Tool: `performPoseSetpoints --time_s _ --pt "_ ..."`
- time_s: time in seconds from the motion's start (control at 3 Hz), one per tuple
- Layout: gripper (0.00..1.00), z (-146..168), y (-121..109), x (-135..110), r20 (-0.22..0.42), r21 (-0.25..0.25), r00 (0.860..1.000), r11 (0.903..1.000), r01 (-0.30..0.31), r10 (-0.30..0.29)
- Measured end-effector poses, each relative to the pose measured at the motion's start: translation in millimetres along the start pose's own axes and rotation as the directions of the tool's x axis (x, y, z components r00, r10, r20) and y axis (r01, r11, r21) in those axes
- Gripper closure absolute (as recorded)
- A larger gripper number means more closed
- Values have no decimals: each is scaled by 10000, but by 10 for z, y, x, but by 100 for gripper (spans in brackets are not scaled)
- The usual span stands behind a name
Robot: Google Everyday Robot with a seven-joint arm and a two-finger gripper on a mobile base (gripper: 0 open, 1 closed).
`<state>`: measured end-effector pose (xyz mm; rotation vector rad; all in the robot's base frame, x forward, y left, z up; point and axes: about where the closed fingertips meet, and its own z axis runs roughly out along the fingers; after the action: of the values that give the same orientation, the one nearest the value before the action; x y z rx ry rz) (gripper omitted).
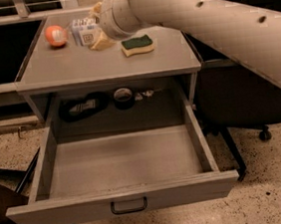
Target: Pick blue plastic bottle from top drawer and place on counter
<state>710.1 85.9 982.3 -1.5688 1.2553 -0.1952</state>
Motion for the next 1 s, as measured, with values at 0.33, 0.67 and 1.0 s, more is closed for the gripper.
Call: performPoseSetpoints --time_s 0.33,0.67,1.0 --pt "100 622 -192 112 -170 -416 9999 9991 23 -30" --pt "100 744 -279 172 -242 -681 9996 9976 -133 117" --pt "100 726 -290 160 -229 -656 9997 9978 -125 110"
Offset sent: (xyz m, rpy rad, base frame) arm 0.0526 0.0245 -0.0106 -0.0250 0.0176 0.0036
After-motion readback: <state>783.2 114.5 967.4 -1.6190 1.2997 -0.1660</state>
